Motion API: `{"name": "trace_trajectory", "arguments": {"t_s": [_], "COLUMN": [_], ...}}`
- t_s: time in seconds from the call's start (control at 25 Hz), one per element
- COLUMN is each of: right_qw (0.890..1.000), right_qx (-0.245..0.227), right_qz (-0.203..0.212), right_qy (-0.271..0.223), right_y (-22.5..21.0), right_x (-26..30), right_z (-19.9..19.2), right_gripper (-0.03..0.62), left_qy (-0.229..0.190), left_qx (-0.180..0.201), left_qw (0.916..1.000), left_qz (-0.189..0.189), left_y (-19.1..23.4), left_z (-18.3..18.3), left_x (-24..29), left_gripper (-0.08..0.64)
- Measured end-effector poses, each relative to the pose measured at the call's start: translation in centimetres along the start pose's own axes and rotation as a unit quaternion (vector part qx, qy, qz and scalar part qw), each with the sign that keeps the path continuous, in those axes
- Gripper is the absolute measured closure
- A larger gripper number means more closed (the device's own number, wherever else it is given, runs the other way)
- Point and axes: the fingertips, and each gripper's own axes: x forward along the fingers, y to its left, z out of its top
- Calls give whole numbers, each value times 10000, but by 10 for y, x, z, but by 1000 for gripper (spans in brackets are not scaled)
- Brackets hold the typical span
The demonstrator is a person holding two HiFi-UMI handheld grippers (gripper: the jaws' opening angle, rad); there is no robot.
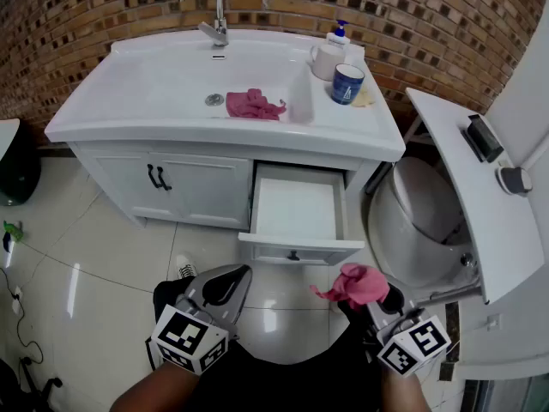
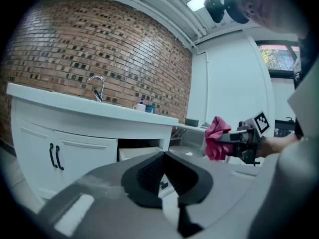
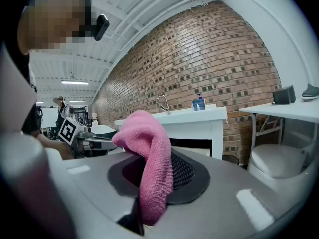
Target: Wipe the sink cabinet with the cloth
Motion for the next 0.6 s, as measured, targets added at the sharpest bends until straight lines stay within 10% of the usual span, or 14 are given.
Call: {"name": "trace_trajectory", "arguments": {"t_s": [0.6], "right_qw": [9972], "right_qx": [-677], "right_qz": [184], "right_qy": [-269], "right_y": [-38], "right_x": [120], "right_z": [72], "right_gripper": [511], "left_qy": [217], "left_qx": [-123], "left_qw": [9991], "left_qz": [-333], "left_y": [32], "left_z": [-22], "left_x": [45], "left_gripper": [554]}}
